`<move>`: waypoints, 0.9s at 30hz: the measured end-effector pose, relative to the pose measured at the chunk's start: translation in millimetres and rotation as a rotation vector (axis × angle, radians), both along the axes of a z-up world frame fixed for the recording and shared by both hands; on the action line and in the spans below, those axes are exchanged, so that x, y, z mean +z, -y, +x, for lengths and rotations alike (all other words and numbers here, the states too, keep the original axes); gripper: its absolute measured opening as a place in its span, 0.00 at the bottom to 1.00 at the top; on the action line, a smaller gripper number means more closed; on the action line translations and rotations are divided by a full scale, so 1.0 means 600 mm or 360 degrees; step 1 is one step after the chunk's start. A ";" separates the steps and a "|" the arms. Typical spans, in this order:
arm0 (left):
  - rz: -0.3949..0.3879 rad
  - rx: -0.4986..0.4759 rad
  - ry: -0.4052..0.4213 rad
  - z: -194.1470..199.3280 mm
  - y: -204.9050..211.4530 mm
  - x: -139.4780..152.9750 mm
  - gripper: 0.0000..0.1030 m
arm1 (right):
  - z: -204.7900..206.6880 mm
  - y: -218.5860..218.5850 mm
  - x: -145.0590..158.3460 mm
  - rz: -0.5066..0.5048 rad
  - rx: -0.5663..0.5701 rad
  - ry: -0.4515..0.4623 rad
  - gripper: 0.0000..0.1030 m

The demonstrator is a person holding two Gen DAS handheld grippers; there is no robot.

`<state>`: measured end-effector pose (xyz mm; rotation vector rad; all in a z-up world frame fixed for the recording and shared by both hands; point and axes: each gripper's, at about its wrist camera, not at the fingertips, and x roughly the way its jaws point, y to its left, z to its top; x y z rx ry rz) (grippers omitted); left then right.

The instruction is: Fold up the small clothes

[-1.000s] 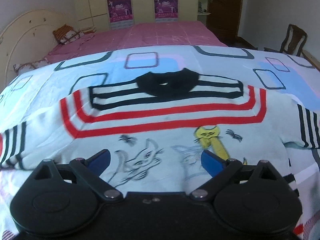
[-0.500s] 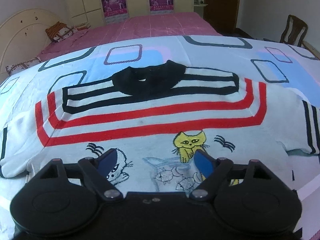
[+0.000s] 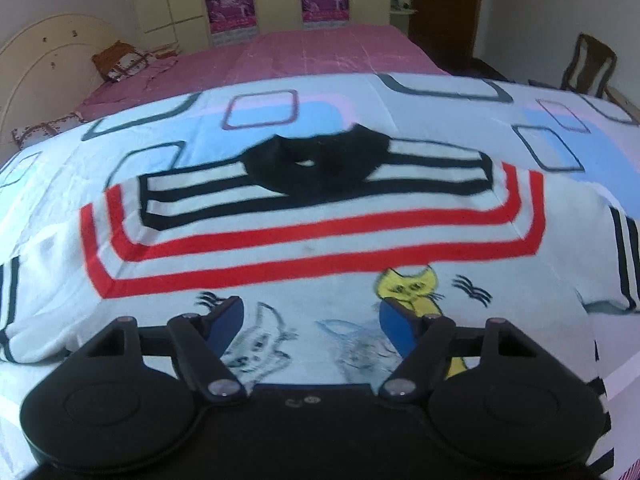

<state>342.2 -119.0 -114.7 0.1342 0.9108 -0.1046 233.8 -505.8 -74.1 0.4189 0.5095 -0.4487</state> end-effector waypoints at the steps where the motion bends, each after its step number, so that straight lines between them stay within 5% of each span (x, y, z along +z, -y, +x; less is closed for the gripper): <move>1: -0.0005 0.0010 0.0012 0.000 -0.008 0.004 0.72 | 0.011 -0.024 0.012 -0.0011 0.0067 0.0029 0.08; 7: -0.0027 0.0075 0.0052 0.001 -0.073 0.015 0.72 | 0.094 -0.198 0.034 -0.0014 0.0466 0.0111 0.08; 14: -0.0020 0.0105 0.0057 0.000 -0.149 0.015 0.72 | 0.175 -0.399 -0.040 0.0123 0.0787 -0.0037 0.08; 19: -0.0166 0.0064 -0.0004 0.008 -0.170 0.013 0.72 | 0.182 -0.465 -0.098 0.0208 0.0858 -0.0195 0.08; 23: -0.0299 -0.0059 -0.0068 0.019 -0.148 0.008 0.72 | 0.187 -0.459 -0.098 0.0216 0.0872 -0.0200 0.48; 27: -0.0455 -0.0167 -0.0172 0.041 -0.106 -0.007 0.76 | 0.157 -0.442 -0.066 0.0143 0.0839 -0.0173 0.49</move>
